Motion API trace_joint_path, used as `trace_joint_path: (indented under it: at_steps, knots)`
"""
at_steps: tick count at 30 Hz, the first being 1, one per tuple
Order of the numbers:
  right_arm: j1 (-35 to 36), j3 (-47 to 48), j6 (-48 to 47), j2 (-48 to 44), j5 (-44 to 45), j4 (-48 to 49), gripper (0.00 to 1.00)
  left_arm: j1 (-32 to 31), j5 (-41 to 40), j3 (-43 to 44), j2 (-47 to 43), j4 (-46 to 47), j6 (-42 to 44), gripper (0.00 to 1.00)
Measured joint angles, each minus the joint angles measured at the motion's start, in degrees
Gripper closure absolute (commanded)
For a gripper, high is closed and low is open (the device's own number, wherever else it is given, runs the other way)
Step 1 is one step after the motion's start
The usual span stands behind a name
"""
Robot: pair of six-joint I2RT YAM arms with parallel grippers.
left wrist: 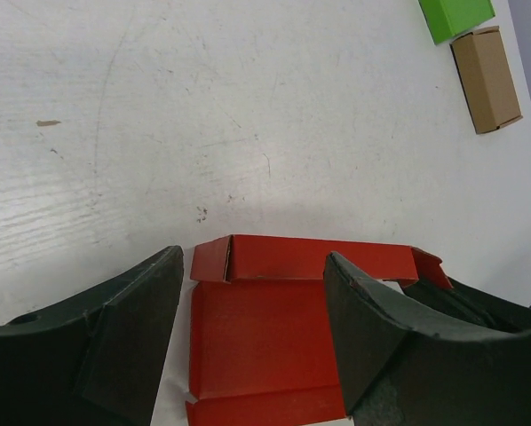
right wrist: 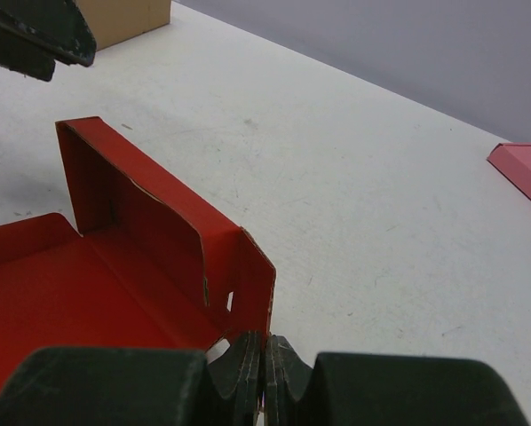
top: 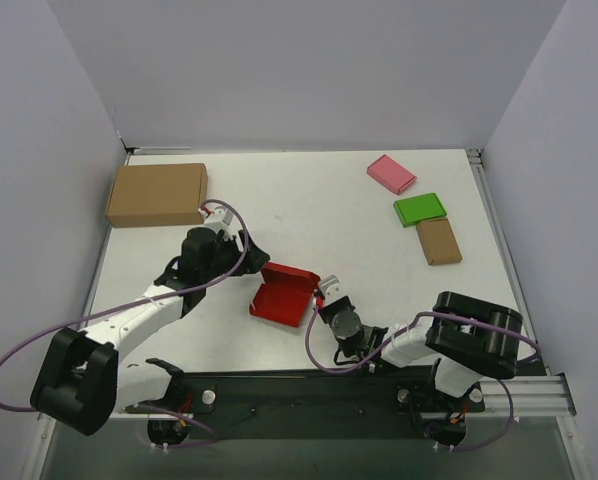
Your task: Fold the paper box
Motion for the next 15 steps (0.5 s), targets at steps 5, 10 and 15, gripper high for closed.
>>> trace_joint_path:
  at_steps: [5,10,15]
  knots:
    - [1.4,-0.8,-0.4,0.9,1.9,2.0,1.00,0.2,2.7,-1.5,4.1,5.0,-1.0,0.28]
    - [2.2,-1.0,-0.5,1.5,3.0,2.8,1.00,0.3,3.6,-3.1,5.9,9.0,-1.9,0.32]
    - [2.2,-1.0,-0.4,1.6,3.2,2.8,1.00,0.3,3.7,-4.7,7.4,12.3,-2.2,0.39]
